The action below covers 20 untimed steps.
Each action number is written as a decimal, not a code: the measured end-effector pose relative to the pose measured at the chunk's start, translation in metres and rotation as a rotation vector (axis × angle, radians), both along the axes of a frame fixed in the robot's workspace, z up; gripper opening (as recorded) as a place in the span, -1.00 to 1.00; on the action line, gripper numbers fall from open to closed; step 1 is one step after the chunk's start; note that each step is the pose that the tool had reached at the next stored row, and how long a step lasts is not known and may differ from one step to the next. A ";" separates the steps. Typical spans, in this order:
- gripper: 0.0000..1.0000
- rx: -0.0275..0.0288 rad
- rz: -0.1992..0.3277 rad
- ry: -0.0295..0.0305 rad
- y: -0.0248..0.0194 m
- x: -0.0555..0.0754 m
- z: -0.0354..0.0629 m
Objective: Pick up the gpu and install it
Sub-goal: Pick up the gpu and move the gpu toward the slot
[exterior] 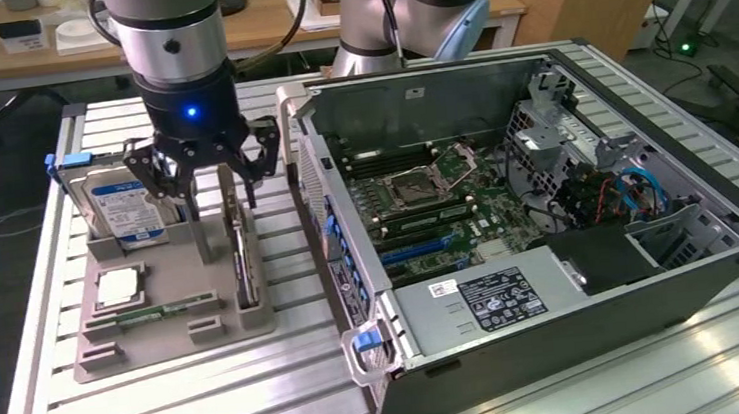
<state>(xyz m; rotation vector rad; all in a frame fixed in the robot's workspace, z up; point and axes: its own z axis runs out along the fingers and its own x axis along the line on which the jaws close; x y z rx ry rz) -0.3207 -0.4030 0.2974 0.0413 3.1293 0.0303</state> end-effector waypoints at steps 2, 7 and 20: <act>0.29 0.0000 0.000 0.0000 -0.0001 0.000 -0.0016; 0.29 0.0000 0.000 0.0000 -0.0022 0.000 -0.0049; 0.29 -0.0003 0.000 0.0000 -0.0028 0.002 -0.0122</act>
